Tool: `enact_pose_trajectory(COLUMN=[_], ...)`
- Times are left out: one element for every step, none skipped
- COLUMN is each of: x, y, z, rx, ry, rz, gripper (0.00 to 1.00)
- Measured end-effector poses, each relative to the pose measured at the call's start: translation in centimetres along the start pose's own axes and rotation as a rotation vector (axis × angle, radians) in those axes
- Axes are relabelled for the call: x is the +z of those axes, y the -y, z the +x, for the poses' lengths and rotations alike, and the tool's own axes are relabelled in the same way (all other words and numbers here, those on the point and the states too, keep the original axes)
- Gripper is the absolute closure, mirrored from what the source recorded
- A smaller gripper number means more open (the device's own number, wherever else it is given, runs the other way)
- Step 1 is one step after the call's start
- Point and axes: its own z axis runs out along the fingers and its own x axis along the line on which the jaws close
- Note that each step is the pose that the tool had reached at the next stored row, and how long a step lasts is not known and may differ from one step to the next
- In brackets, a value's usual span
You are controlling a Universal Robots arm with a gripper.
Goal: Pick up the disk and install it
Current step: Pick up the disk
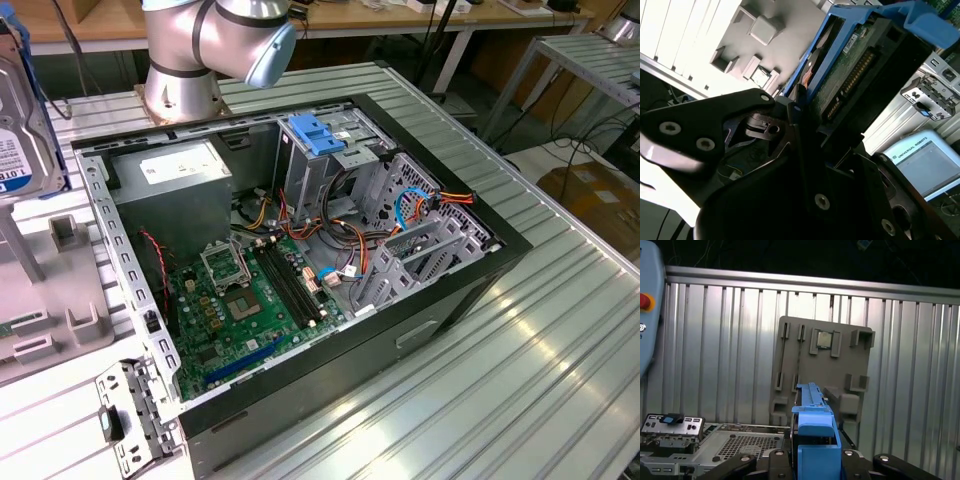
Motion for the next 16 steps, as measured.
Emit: enact_pose_trajectory(x=[0.00, 0.00, 0.00, 0.00, 0.00, 0.00, 0.00, 0.00, 0.00, 0.00, 0.00, 0.00, 0.00, 0.00, 0.00, 0.00], y=[0.06, 0.14, 0.23, 0.29, 0.36, 0.42, 0.57, 0.73, 0.87, 0.96, 1.03, 1.17, 1.28, 1.36, 1.49, 1.57], z=[0.03, 0.07, 0.12, 0.16, 0.20, 0.24, 0.31, 0.38, 0.43, 0.47, 0.50, 0.57, 0.61, 0.64, 0.68, 0.70], rx=[0.000, 0.000, 0.000, 0.000, 0.000, 0.000, 0.000, 0.000, 0.000, 0.000, 0.000, 0.000, 0.000, 0.000, 0.000, 0.000], ry=[0.0000, 0.0000, 0.0000, 0.0000, 0.0001, 0.0000, 0.0000, 0.0000, 0.0000, 0.0001, 0.0001, 0.0000, 0.0001, 0.0001, 0.0000, 0.0000], rz=[0.0000, 0.0000, 0.0000, -0.0001, 0.0000, 0.0000, -0.0001, -0.0002, -0.0003, -0.0003, -0.0003, -0.0004, -0.0004, -0.0004, -0.0005, -0.0006], gripper=[0.64, 0.64, 0.64, 0.64, 0.64, 0.64, 0.64, 0.64, 0.64, 0.64, 0.64, 0.64, 0.64, 0.64, 0.64, 0.64])
